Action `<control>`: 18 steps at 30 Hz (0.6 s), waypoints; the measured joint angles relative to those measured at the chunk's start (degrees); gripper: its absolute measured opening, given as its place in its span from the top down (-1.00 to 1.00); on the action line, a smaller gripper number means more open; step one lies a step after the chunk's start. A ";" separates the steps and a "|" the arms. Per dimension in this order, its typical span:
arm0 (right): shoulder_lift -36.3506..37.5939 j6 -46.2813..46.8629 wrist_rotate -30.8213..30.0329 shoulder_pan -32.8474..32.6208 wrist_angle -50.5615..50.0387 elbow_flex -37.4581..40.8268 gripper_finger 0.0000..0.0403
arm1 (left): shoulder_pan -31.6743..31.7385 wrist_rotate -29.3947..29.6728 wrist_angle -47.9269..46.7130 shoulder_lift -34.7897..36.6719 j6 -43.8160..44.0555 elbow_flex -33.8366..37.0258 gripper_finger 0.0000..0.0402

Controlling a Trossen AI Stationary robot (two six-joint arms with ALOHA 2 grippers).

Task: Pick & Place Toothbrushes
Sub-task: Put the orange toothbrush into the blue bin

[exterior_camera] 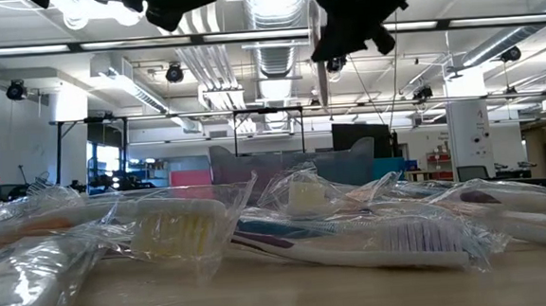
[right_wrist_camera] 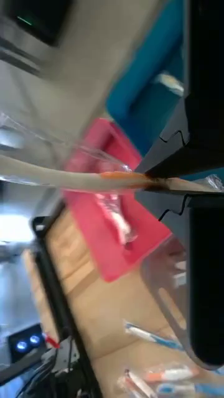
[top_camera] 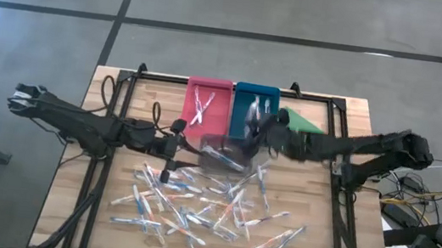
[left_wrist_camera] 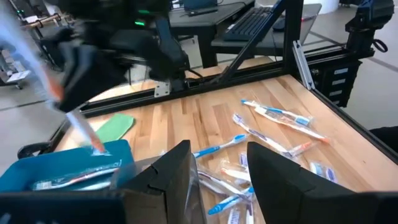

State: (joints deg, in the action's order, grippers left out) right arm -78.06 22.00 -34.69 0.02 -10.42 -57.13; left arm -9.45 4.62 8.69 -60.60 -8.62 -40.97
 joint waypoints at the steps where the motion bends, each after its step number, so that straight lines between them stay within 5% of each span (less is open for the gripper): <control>1: 0.00 0.90 3.16 2.30 -1.94 -1.26 0.89 | 0.00 0.00 0.08 -0.06 0.02 0.01 0.19; 8: -1.49 4.91 20.14 16.16 -8.95 -8.10 0.89 | 0.00 0.00 0.05 -0.13 0.06 0.02 0.19; 18: -9.23 12.37 32.25 27.17 -20.94 -14.91 0.88 | 0.00 0.00 0.23 -0.15 0.04 0.00 0.19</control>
State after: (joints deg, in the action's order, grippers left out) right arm -87.29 34.36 -2.43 27.19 -31.35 -72.04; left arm -9.45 4.62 8.93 -60.75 -8.58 -40.97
